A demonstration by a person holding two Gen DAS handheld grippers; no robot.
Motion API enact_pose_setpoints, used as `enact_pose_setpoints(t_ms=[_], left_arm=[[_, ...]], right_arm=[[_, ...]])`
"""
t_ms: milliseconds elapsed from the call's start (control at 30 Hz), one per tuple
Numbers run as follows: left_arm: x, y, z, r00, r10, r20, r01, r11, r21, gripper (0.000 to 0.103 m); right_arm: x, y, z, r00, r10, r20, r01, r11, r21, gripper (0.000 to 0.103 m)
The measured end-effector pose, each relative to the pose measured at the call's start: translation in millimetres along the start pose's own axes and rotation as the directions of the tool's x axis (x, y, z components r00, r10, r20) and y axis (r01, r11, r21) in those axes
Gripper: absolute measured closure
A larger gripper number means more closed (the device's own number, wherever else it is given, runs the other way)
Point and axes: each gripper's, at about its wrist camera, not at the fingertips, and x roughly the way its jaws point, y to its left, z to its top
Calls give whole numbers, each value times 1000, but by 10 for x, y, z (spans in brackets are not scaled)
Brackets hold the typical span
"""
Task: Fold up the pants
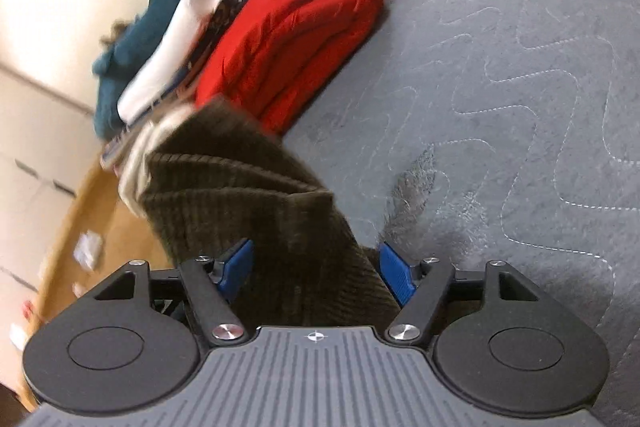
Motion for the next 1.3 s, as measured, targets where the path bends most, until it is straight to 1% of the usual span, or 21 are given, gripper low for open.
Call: enact_pose_setpoints(t_ms=[133, 200, 233, 267, 300, 367, 400, 567, 633, 700, 767, 833, 900, 933, 1000, 1067, 1100, 1133, 1167, 1233, 1300], left_arm=[[24, -110, -45, 998, -57, -27, 58, 998, 22, 96], [61, -125, -58, 998, -54, -30, 55, 998, 35, 96], [71, -116, -63, 998, -53, -29, 54, 998, 37, 96], [81, -101, -63, 998, -49, -27, 50, 998, 37, 96], [86, -86, -63, 999, -42, -20, 43, 998, 38, 96], [58, -99, -74, 999, -44, -8, 44, 998, 38, 96], [60, -99, -80, 999, -45, -8, 45, 998, 39, 96], [173, -193, -130, 999, -25, -32, 28, 995, 97, 96], [205, -233, -142, 1000, 10, -21, -8, 993, 121, 92], [222, -271, -162, 999, 47, -4, -46, 990, 136, 68], [254, -360, -205, 997, 74, -16, -69, 977, 201, 61], [320, -439, -278, 995, 80, -60, -60, 959, 277, 61], [404, -479, -369, 988, 115, -100, -74, 936, 345, 61], [456, -482, -419, 982, 148, -118, -93, 921, 379, 61], [607, -465, -529, 953, 255, -162, -160, 882, 444, 61], [751, -395, -652, 906, 377, -192, -233, 824, 517, 61], [856, -337, -732, 869, 450, -205, -270, 780, 564, 60], [947, -296, -842, 826, 521, -214, -301, 730, 614, 57], [1033, -240, -933, 784, 579, -222, -322, 686, 652, 52], [1194, -133, -1141, 699, 678, -227, -334, 590, 735, 47], [1319, -57, -1350, 636, 744, -204, -321, 495, 807, 40]], right_arm=[[-3, -76, -15, 991, 135, 11, -135, 984, 117, 26], [25, -145, -43, 974, 227, 14, -225, 952, 209, 27], [45, -168, -56, 961, 276, 9, -270, 931, 245, 31], [60, -165, -59, 951, 310, 3, -300, 917, 262, 45], [56, -141, -58, 949, 314, 3, -305, 918, 253, 52], [21, -89, -37, 952, 307, 4, -300, 929, 216, 87], [1, -65, -23, 953, 302, 5, -297, 934, 198, 92], [-204, 39, 79, 969, 245, 32, -247, 964, 97, 94], [-311, 76, 136, 972, 228, 60, -232, 971, 53, 94], [-470, 84, 239, 970, 214, 113, -218, 976, 25, 95], [-706, 54, 411, 961, 192, 197, -197, 980, 8, 98], [-1098, -61, 637, 928, 102, 358, -117, 993, 19, 98], [-1517, -294, 818, 854, -18, 519, -28, 996, 81, 98], [-1725, -420, 888, 806, -105, 583, 45, 992, 117, 98], [-2127, -715, 980, 668, -316, 673, 225, 949, 222, 98], [-2374, -1025, 1010, 568, -482, 667, 323, 876, 358, 98], [-2483, -1212, 1007, 534, -544, 647, 340, 839, 425, 98], [-2559, -1380, 1001, 519, -590, 618, 348, 807, 478, 98], [-2607, -1571, 1001, 525, -636, 565, 354, 767, 535, 97], [-2647, -1850, 975, 547, -675, 495, 355, 722, 594, 93], [-2632, -1996, 981, 562, -699, 443, 380, 694, 612, 91]])
